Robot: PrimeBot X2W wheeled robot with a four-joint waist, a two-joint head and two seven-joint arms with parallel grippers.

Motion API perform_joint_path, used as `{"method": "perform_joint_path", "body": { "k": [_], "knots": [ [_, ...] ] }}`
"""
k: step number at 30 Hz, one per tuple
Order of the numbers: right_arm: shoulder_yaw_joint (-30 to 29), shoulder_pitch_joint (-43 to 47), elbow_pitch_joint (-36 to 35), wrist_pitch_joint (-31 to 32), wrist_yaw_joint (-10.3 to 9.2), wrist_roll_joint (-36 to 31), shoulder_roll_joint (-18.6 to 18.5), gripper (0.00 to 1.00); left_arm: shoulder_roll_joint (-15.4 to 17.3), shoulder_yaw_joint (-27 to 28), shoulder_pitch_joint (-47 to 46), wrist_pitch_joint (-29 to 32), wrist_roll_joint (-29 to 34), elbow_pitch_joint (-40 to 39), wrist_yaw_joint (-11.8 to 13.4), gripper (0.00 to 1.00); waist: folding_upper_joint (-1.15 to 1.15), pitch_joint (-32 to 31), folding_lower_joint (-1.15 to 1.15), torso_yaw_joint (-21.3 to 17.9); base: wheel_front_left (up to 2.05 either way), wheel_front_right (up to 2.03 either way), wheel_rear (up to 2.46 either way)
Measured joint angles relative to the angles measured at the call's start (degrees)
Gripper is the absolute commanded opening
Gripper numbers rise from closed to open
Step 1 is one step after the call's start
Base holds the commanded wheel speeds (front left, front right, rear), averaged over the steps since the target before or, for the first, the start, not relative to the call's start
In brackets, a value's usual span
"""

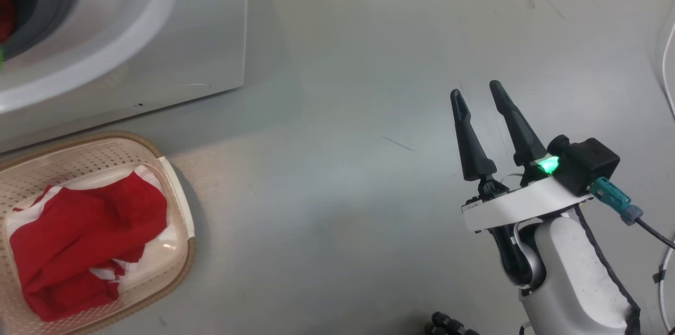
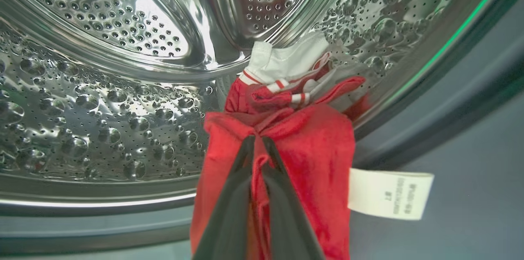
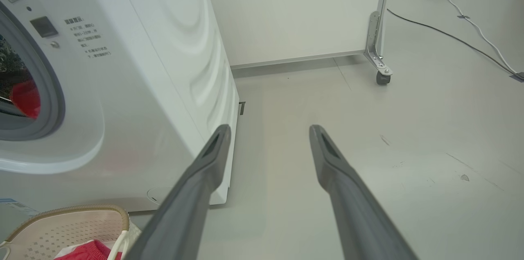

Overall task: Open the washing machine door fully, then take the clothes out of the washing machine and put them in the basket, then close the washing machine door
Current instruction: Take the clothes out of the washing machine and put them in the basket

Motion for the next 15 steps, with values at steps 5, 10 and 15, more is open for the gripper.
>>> {"method": "perform_joint_path", "body": {
  "k": [5,10,15],
  "knots": [
    [-1.1,0.0,0.7,0.0,0.0,-0.8,0.0,1.0,-1.4,-0.2,3.3,-3.2,-0.7,2.2,-0.4,0.0,0.0,-2.6,0.0,1.4,0.0,0.0,0.0],
    [-2.2,0.1,1.5,0.0,0.03,-1.4,0.0,1.0,-2.9,-0.5,5.7,-6.1,-1.4,3.0,-0.9,0.0,0.0,-5.0,0.0,2.7,0.0,0.0,0.0],
    [-3.1,1.1,2.5,0.0,0.09,-2.8,-0.1,1.0,-4.2,-0.7,8.7,-9.0,-1.7,4.3,-1.4,0.0,0.0,-7.8,0.0,4.3,0.0,0.0,0.0]
  ]
}}
